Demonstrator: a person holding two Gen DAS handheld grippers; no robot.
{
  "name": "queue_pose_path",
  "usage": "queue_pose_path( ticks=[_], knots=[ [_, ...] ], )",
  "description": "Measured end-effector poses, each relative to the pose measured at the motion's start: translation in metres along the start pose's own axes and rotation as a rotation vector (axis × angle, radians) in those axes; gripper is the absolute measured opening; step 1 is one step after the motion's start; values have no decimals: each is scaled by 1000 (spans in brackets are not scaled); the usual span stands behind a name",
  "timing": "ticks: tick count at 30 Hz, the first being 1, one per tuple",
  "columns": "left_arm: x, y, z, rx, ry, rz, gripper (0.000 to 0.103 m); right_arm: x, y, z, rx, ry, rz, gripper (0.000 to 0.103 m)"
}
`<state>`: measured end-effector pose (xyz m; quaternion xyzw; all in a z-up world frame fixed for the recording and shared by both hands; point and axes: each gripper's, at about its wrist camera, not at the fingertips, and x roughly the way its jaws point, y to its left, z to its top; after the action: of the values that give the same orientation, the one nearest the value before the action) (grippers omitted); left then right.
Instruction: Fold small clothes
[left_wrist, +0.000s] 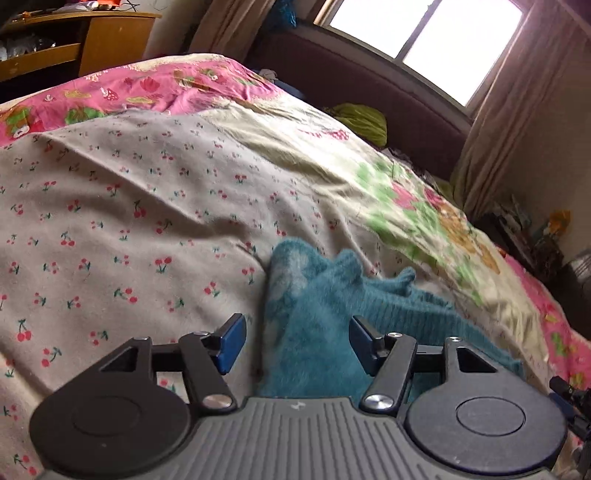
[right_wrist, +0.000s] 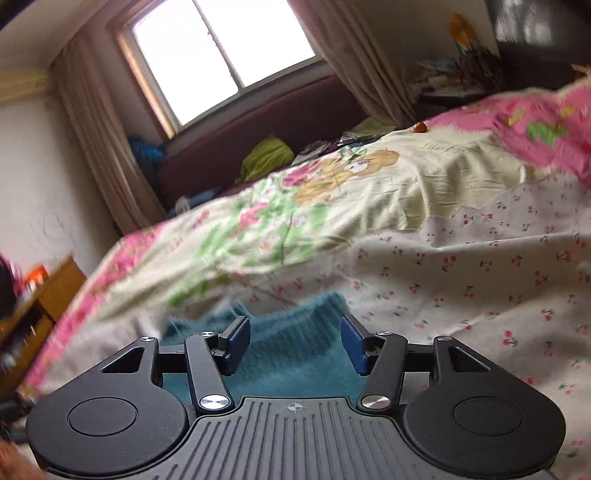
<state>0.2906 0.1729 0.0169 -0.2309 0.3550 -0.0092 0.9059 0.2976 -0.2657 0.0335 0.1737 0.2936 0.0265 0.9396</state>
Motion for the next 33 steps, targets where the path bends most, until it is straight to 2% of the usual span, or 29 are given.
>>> queue_pose_path(
  ticks=[3,4,6,8,11,13,15,17,21,24,27,29,31,33],
  knots=[
    [5,5,-20,75,28,25,73,20,3,-15,-116,78,-71,54],
    [7,5,-25,114,13,54,78,35,0,-20,-121,123,-119,51],
    [10,6,-28,133,0,86,78,47,-8,-21,-36,159,-132,53],
    [5,7,-29,96,-23,101,78,40,-4,-17,-30,131,-157,53],
    [-9,4,-37,96,-99,140,75,19,22,-9,-144,43,-211,54],
    [-13,4,-41,39,-119,128,73,6,49,-3,-181,11,-131,56],
    [-12,4,-47,-40,-118,114,73,11,84,2,-161,88,30,56],
    [-12,0,-56,-70,-140,117,73,24,123,4,-146,151,153,55],
    [-23,8,-70,-94,-201,118,73,61,210,-2,-186,251,297,55],
    [-27,17,-76,-82,-223,93,74,96,258,-15,-182,336,322,55],
    [-26,24,-78,-79,-227,59,75,127,287,-33,-222,395,232,55],
    [-23,27,-79,-74,-225,41,76,139,294,-42,-232,412,187,50],
    [-21,30,-79,-69,-223,28,76,141,295,-44,-222,408,191,28],
    [-22,32,-79,-75,-222,13,76,139,300,-41,-219,410,203,17]
  ],
)
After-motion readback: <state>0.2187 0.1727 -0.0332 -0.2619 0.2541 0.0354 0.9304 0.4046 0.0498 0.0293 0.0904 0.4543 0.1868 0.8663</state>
